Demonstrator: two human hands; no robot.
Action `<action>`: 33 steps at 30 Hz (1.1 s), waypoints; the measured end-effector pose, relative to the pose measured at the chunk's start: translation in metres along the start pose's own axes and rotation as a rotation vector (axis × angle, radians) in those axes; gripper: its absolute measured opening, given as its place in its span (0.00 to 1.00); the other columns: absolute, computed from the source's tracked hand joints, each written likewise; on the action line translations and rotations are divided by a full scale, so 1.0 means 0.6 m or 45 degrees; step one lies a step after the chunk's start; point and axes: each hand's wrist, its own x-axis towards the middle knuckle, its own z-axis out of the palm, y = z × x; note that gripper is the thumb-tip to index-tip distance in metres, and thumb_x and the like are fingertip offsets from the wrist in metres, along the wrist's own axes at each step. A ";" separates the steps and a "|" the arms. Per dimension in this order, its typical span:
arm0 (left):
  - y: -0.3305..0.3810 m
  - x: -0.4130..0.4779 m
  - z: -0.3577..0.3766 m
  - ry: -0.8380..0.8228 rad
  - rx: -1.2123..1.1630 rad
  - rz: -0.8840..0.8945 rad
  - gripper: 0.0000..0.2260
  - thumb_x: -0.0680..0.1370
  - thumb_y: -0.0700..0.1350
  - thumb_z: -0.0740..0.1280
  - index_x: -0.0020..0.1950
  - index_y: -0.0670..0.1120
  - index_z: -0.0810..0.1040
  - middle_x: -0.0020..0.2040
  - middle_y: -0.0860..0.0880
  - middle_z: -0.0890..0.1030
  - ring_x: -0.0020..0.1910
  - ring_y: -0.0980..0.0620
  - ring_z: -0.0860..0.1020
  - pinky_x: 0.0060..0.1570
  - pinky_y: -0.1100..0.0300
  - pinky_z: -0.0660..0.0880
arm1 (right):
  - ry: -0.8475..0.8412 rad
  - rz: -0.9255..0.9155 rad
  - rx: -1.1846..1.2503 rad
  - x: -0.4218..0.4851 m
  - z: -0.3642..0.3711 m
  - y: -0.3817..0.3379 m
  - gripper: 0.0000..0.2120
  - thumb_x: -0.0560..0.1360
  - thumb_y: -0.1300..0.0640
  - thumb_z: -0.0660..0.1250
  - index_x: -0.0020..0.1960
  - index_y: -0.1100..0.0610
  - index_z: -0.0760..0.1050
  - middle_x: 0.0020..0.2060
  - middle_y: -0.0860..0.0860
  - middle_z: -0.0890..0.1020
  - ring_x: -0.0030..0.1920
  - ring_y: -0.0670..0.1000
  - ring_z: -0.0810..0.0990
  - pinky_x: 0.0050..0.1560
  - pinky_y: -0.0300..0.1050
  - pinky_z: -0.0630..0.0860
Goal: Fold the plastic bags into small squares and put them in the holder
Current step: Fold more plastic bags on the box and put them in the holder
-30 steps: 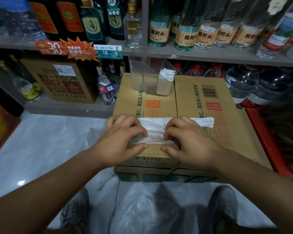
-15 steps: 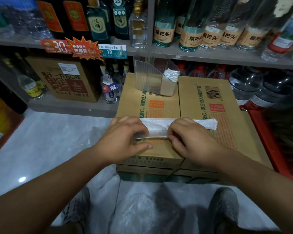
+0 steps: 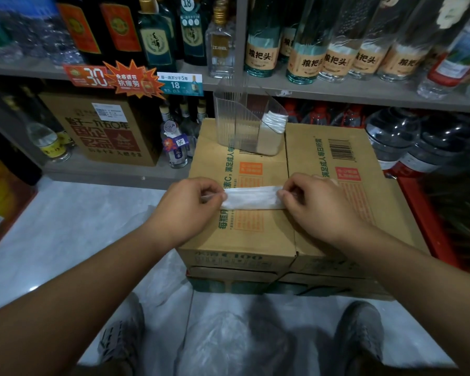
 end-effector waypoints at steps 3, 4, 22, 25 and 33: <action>0.005 0.012 -0.002 0.028 -0.020 -0.072 0.04 0.79 0.51 0.70 0.48 0.53 0.85 0.46 0.60 0.83 0.48 0.64 0.77 0.49 0.59 0.73 | -0.016 0.079 0.006 0.018 0.005 0.006 0.08 0.80 0.46 0.65 0.49 0.49 0.79 0.41 0.44 0.82 0.44 0.49 0.80 0.47 0.46 0.74; 0.005 0.016 -0.002 0.043 -0.030 -0.082 0.04 0.79 0.50 0.71 0.47 0.53 0.84 0.44 0.61 0.82 0.47 0.65 0.77 0.47 0.60 0.72 | -0.029 0.094 0.002 0.022 0.006 0.007 0.08 0.81 0.47 0.64 0.49 0.49 0.79 0.41 0.44 0.82 0.43 0.49 0.80 0.44 0.46 0.74; -0.006 0.019 -0.005 0.258 0.302 -0.077 0.05 0.79 0.50 0.69 0.53 0.52 0.80 0.50 0.52 0.79 0.52 0.49 0.78 0.49 0.53 0.74 | -0.197 0.143 -0.091 0.048 -0.005 -0.004 0.08 0.82 0.48 0.62 0.48 0.50 0.75 0.41 0.47 0.79 0.42 0.49 0.77 0.43 0.49 0.77; 0.007 0.008 0.004 0.168 0.543 0.264 0.19 0.82 0.50 0.64 0.73 0.49 0.73 0.73 0.46 0.71 0.72 0.45 0.69 0.70 0.48 0.64 | -0.195 0.128 -0.114 0.048 -0.005 -0.006 0.08 0.82 0.49 0.62 0.48 0.52 0.76 0.42 0.49 0.80 0.43 0.51 0.79 0.46 0.52 0.79; -0.015 -0.005 0.044 -0.396 0.810 0.236 0.35 0.82 0.66 0.38 0.82 0.47 0.36 0.83 0.50 0.37 0.80 0.54 0.33 0.79 0.47 0.35 | -0.149 0.171 -0.382 0.054 -0.003 -0.014 0.05 0.78 0.50 0.64 0.47 0.51 0.75 0.41 0.49 0.78 0.43 0.54 0.79 0.43 0.49 0.77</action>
